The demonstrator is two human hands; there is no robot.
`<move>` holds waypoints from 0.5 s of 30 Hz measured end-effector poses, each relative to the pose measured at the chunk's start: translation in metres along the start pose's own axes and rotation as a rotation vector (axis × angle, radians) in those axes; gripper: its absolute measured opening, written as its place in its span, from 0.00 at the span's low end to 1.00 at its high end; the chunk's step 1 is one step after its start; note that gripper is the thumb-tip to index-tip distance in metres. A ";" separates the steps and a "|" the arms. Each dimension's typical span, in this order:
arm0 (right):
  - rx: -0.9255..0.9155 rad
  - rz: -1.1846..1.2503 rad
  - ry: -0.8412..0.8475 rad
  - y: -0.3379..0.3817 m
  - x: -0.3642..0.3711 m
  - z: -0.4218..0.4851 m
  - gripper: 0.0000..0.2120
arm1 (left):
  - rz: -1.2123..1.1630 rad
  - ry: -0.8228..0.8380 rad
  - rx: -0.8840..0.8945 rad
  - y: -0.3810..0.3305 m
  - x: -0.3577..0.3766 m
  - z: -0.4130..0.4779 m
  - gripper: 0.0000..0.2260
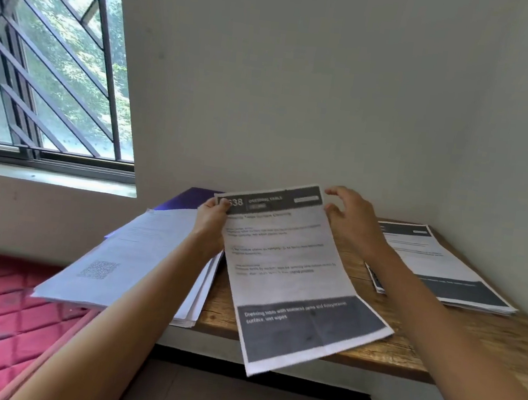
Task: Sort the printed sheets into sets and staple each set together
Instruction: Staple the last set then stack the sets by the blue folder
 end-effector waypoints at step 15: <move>-0.165 -0.111 0.197 0.018 0.052 0.027 0.08 | 0.085 0.229 0.050 0.025 0.021 -0.021 0.09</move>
Point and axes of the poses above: each hand's wrist, its own z-axis towards the middle knuckle, its own x-axis out of the palm, y = z × x, the point moved 1 cm from there along z, towards the middle knuckle, and after that the axes turned 8 degrees about x, right-handed, at the moved point
